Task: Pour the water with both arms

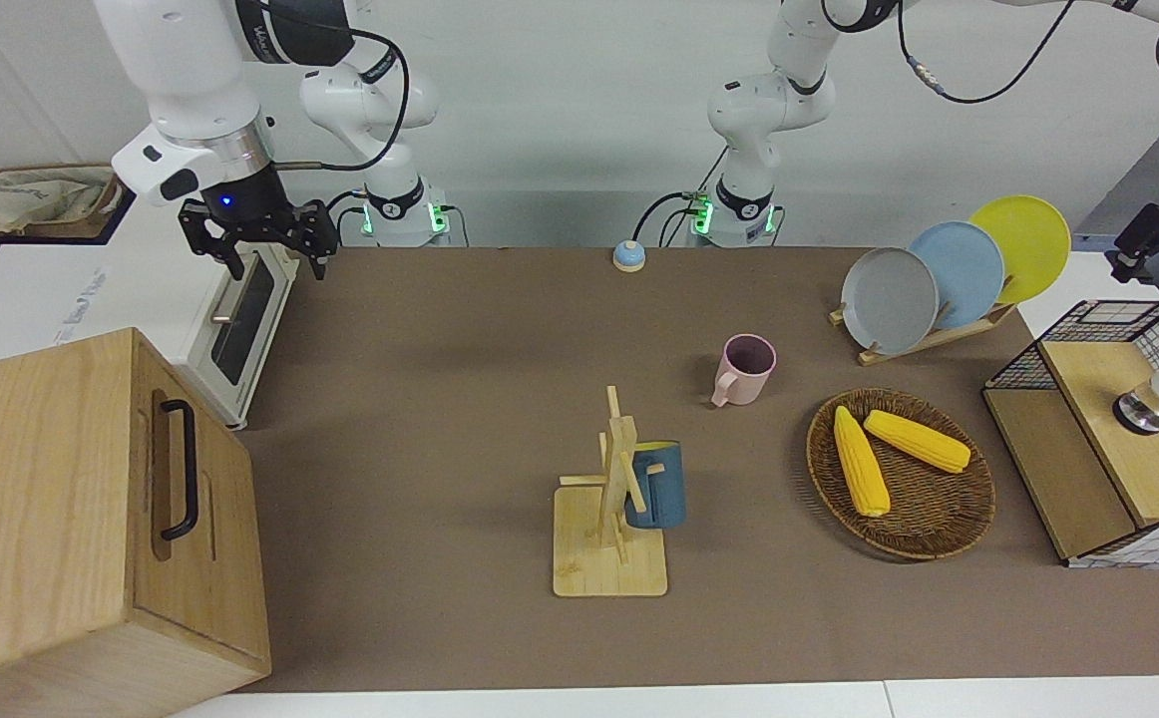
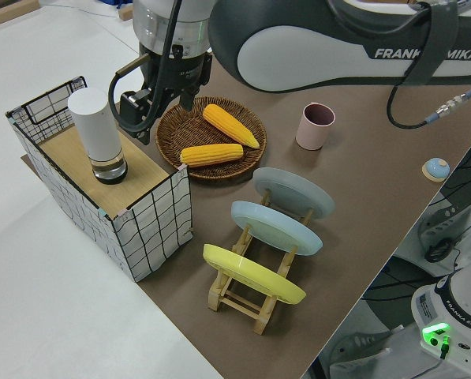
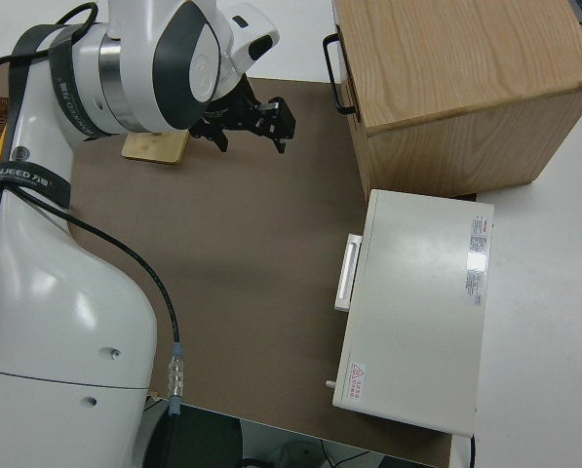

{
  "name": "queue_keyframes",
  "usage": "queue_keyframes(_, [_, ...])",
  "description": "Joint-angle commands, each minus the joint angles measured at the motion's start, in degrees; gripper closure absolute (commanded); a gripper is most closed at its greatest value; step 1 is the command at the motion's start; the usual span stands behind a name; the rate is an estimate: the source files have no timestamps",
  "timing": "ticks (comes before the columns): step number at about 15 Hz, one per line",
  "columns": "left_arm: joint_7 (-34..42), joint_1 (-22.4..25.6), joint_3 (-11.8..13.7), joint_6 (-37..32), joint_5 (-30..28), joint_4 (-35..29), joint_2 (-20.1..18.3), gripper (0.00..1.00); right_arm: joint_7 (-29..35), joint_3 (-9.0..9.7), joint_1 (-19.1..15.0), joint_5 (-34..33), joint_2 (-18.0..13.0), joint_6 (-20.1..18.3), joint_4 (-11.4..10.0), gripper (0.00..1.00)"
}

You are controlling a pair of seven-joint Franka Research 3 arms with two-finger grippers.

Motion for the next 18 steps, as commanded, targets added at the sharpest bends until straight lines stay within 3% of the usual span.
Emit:
queue_keyframes(1, [-4.0,-4.4,-0.3,-4.8,3.5,-0.7,-3.8,0.00,-1.1,0.39,-0.5,0.3,-0.4,0.0,0.0,0.013])
queue_keyframes(9, [-13.9,-15.5,-0.2,-15.1,4.0,-0.5,-4.4,0.00,-1.1,0.39,-0.5,0.4,-0.4,0.0,0.0,0.013])
queue_keyframes(13, [-19.3,-18.5,-1.8,-18.4,4.1,-0.5,-5.0,0.00,-1.1,0.39,-0.5,0.4,-0.4,0.1,0.0,0.013])
queue_keyframes(15, [-21.8,-19.0,-3.6,-18.4,4.3,-0.5,-5.0,0.00,-1.1,0.39,-0.5,0.4,-0.4,0.1,0.0,0.013])
queue_keyframes(18, [-30.2,-18.9,-10.8,-18.3,9.3,-0.7,-5.0,0.00,-1.1,0.39,-0.5,0.4,-0.4,0.0,0.0,0.013])
